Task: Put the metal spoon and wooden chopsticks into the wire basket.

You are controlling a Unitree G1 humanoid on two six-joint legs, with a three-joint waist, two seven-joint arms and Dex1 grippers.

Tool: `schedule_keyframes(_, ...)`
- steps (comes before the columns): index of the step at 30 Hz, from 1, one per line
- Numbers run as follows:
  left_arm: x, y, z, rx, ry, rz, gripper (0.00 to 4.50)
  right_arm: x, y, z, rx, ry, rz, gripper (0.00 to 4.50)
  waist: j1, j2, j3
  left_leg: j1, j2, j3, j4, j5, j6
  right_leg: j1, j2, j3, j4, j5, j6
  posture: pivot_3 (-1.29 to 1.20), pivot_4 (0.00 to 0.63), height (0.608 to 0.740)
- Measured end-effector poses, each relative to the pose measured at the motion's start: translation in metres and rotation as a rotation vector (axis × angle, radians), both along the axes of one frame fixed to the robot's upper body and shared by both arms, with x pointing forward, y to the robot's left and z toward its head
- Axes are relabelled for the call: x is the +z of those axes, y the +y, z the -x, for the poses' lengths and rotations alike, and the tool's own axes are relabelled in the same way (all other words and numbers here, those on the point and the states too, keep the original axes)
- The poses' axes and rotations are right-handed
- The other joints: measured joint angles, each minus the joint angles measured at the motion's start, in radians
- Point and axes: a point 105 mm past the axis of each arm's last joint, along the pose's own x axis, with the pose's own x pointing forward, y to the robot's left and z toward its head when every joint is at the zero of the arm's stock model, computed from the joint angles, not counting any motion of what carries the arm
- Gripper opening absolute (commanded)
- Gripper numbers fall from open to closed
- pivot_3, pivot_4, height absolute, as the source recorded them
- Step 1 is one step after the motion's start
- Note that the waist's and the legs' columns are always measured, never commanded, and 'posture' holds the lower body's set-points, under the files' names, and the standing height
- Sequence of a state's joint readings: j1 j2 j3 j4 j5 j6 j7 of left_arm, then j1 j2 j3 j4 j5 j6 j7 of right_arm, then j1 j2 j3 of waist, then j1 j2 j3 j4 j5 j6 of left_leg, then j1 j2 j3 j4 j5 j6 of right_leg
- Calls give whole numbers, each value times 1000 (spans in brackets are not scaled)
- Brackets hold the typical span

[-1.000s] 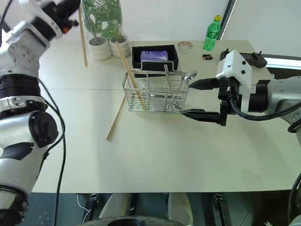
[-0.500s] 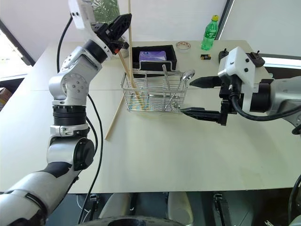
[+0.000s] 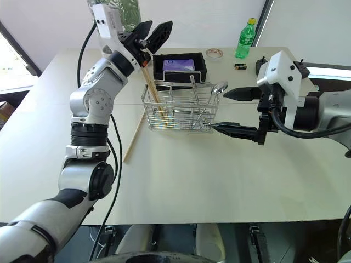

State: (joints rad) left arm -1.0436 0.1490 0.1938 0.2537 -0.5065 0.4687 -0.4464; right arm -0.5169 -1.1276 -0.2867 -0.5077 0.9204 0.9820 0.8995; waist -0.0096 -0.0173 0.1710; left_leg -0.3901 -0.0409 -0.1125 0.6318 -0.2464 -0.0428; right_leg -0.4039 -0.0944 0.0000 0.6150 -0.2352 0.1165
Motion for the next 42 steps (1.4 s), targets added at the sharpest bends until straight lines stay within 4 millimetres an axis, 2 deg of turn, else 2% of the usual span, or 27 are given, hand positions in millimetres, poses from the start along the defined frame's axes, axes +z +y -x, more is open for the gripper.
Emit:
schedule_keyframes(3, 7, 13, 2, 12, 21, -11, 3906, -1, -1, -1, -2, 0, 1, 4500, -1, 0, 0, 0, 0, 0, 0, 0, 0, 0, 0, 0, 0, 0, 0, 0, 150, 714)
schedule_keyframes(5, 19, 26, 2, 27, 30, -35, 3906, -1, -1, -1, 0, -3, 4, 4500, -2, 0, 0, 0, 1, 0, 0, 0, 0, 0, 1, 0, 0, 0, 0, 0, 150, 714)
schedule_keyframes(9, 73, 66, 16, 65, 21, -104, 3906, -3, -4, -1, 1, -3, 26, 4500, -5, 0, 0, 0, 1, 0, -1, 0, 0, -1, 2, 0, 0, 0, 0, 0, 150, 714)
schedule_keyframes(10, 80, 74, 16, 87, 48, -137, 3906, -4, -5, -1, 0, 0, 32, 4500, -5, 0, 0, 0, 1, 0, -1, 0, 0, 0, 2, 0, 0, 0, 0, 0, 150, 714)
schedule_keyframes(12, 77, 98, 10, 150, 180, -208, 3906, -7, -8, -1, 1, 4, 47, 4500, -3, 2, -1, 2, 0, 0, -1, 0, 1, 1, 2, 0, 1, -1, 1, 0, 150, 714)
schedule_keyframes(15, 37, 133, -4, 243, 462, -303, 3906, -17, -13, -1, -6, 28, 67, 4500, -4, 2, -1, 2, 1, -1, -1, 0, 1, 1, 2, 0, 1, -3, 5, 0, 150, 714)
schedule_keyframes(19, -38, 154, -13, 321, 750, -479, 3906, -20, -14, -1, -8, 23, 74, 4500, -4, 1, -1, 1, 1, -1, -1, 0, 0, 0, 2, 0, 1, -1, 1, 0, 150, 714)
schedule_keyframes(22, -80, 154, -12, 294, 874, -542, 3906, -20, -15, 0, -14, 22, 73, 4500, -3, 0, 0, -1, 1, -1, -1, 0, 0, -3, 2, 0, 1, -1, 0, 0, 150, 714)
schedule_keyframes(25, -109, 137, -11, 219, 954, -554, 3906, -21, -15, 1, -14, 20, 74, 4500, 0, 0, 0, -2, 1, -1, -1, 0, 0, -2, 1, 0, 1, -1, 0, 0, 150, 714)
schedule_keyframes(29, -134, 108, -11, 137, 1001, -587, 3906, -21, -14, 0, -22, 17, 63, 4500, -1, 0, 0, -2, 0, -1, 0, 0, 0, -2, 0, 0, 1, -1, 1, 0, 150, 714)
schedule_keyframes(35, -166, 79, -9, 72, 1070, -676, 3906, -22, -8, 0, -33, 2, 31, 4500, -4, 0, 0, -1, 1, 0, -1, 0, 0, -2, 1, 0, 1, -1, 1, 0, 150, 714)
schedule_keyframes(42, -188, 75, -6, 73, 1121, -746, 3906, -24, -5, 3, -50, -3, 6, 4500, -1, 0, 0, -1, 1, 0, 0, 0, 0, -2, 1, 0, 1, -1, 1, 0, 150, 714)
